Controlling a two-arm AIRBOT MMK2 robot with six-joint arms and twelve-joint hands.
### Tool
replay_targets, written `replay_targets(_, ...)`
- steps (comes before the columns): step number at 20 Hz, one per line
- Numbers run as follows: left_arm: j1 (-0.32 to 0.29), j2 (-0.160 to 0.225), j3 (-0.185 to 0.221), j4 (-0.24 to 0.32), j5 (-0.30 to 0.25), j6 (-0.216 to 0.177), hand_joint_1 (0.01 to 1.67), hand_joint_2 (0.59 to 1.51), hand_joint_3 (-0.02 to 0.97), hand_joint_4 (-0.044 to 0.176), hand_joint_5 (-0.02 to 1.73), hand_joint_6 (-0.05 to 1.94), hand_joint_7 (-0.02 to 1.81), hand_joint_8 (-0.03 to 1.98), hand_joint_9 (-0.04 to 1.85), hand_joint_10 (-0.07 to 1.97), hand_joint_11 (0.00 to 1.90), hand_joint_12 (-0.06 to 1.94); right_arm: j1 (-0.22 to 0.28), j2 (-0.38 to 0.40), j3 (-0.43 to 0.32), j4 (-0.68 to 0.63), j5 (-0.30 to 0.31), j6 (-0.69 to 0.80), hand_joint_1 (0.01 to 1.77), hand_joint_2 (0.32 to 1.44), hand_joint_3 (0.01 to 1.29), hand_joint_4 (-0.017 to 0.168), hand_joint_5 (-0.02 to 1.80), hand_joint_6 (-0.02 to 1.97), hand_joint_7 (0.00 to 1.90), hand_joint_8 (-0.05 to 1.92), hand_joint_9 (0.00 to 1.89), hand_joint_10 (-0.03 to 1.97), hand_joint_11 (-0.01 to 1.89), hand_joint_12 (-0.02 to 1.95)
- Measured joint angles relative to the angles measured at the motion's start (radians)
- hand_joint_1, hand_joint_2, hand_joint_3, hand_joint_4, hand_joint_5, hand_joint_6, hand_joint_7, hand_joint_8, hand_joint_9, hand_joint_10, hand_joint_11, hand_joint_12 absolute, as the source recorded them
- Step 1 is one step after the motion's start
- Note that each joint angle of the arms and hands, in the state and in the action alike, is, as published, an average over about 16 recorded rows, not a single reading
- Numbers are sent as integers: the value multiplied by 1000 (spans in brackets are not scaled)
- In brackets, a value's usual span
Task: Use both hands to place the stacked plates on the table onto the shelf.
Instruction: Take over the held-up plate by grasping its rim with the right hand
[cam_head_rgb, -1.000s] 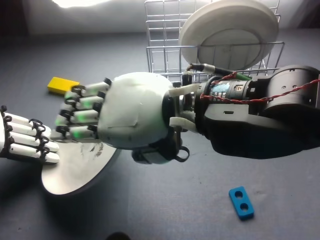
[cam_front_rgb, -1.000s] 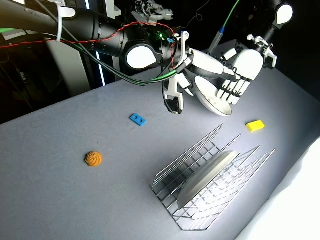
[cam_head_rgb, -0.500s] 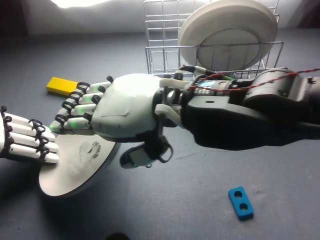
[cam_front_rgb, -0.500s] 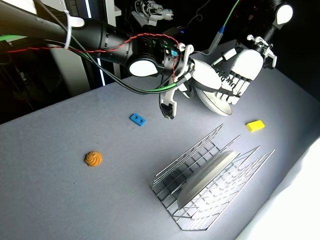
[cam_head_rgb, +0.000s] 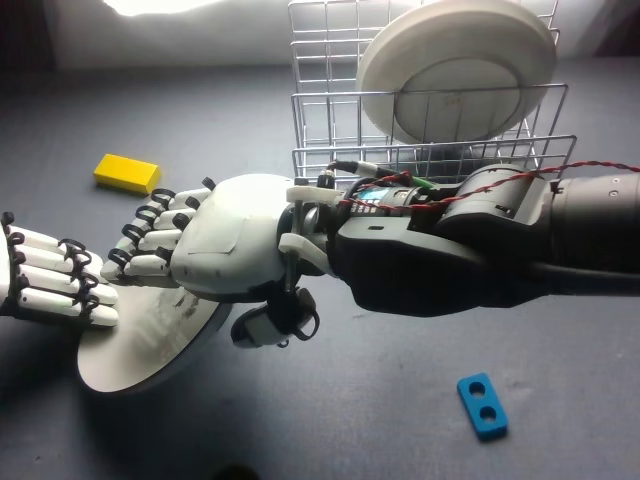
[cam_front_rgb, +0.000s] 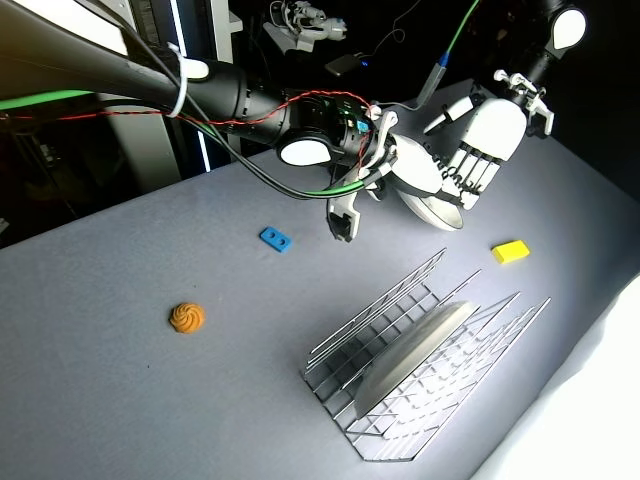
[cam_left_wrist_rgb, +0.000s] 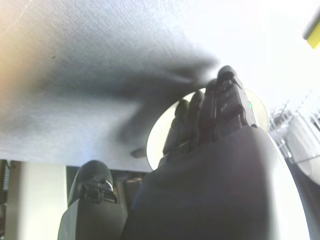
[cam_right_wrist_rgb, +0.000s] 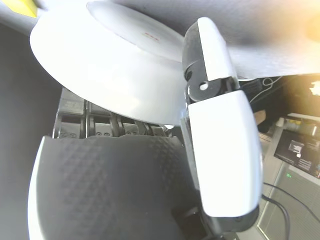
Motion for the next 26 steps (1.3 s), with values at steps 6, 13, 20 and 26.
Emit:
replay_targets(6, 0, 0, 0, 0, 0, 0, 14, 1098, 14, -4, 7, -16, -11, -23, -16, -25, 15, -11, -2, -30, 29, -7, 4, -1, 1086, 1108, 17, 3, 273, 40, 260, 15, 234, 35, 37, 641)
replay_targets(13, -1, -2, 0, 2, 1, 0, 14, 1095, 14, -5, 0, -15, -12, -22, -15, -25, 16, -11, -1, -45, 40, -16, 33, 2, 1092, 1086, 17, 0, 593, 162, 627, 83, 628, 57, 250, 1113)
replay_targets(20, -27, -4, -1, 21, -2, 0, 14, 1089, 14, -7, -8, -14, -12, -21, -12, -22, 16, -11, 0, -48, 41, -21, 63, 5, 1104, 1032, 17, 6, 786, 406, 873, 310, 979, 64, 582, 1177)
replay_targets(26, -79, 0, -5, 38, -9, 0, 14, 1089, 14, -4, -6, -5, -4, -13, -2, -12, 16, -10, 3, -42, 41, -21, 71, 5, 1106, 988, 17, 15, 819, 584, 933, 523, 1136, 47, 772, 1141)
